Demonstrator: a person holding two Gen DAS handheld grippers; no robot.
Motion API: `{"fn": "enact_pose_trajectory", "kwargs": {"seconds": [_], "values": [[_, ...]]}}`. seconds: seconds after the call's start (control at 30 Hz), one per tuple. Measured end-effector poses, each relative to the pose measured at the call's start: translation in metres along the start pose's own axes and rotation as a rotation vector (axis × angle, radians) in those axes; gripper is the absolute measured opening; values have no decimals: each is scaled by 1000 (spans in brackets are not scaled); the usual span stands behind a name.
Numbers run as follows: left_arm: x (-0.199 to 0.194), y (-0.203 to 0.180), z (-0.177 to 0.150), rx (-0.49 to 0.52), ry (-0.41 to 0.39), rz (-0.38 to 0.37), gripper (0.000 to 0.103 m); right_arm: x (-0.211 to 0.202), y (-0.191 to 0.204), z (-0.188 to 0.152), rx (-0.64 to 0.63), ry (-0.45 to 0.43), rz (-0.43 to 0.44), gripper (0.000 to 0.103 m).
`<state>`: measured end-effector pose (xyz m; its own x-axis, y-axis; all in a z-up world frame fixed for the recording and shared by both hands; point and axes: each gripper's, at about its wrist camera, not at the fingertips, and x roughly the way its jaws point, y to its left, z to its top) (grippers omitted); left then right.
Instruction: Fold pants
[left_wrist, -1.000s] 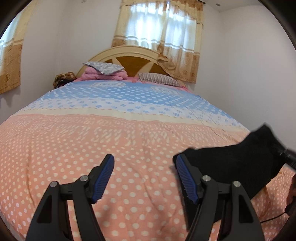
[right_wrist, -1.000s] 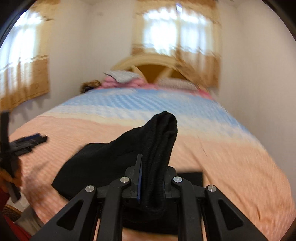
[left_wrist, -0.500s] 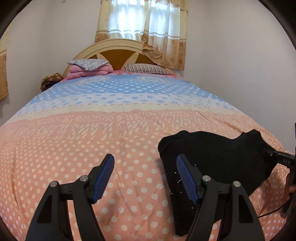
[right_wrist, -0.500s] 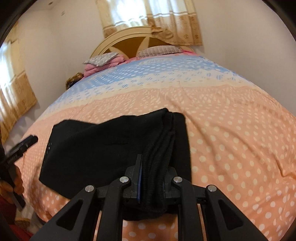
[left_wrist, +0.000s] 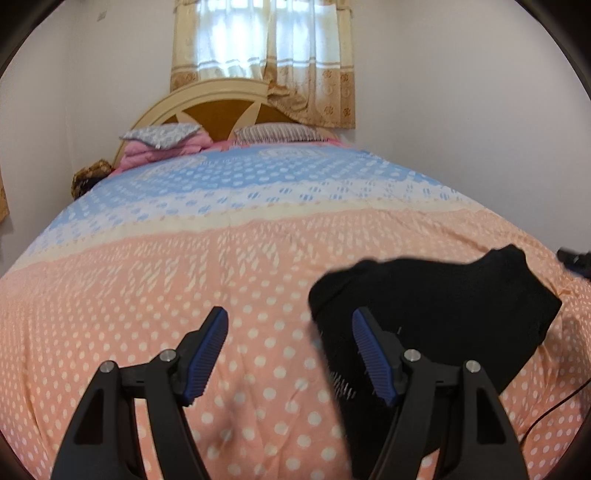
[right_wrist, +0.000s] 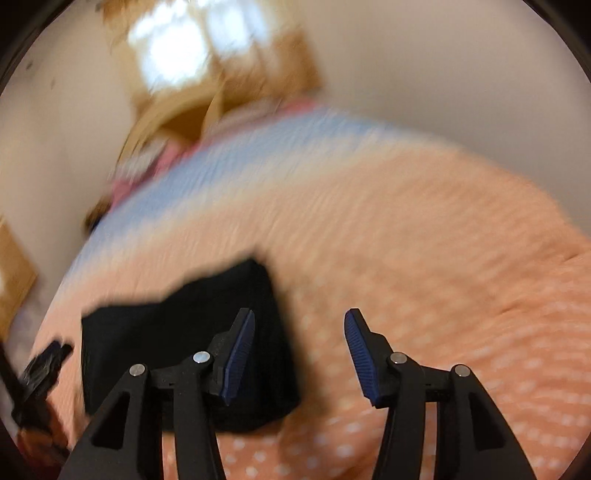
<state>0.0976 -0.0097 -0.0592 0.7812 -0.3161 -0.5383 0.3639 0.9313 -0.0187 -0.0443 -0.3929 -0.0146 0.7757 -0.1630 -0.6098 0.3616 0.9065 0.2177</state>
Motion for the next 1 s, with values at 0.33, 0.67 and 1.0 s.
{"fn": "enact_pose_trajectory", "kwargs": {"seconds": [0.33, 0.67, 1.0], "values": [[63, -62, 22, 88, 103, 10, 73, 59, 108, 2, -233, 74, 249, 20], [76, 35, 47, -112, 107, 79, 89, 76, 93, -36, -152, 223, 345, 21], [49, 46, -4, 85, 181, 32, 67, 49, 146, -55, -180, 247, 638, 21]]}}
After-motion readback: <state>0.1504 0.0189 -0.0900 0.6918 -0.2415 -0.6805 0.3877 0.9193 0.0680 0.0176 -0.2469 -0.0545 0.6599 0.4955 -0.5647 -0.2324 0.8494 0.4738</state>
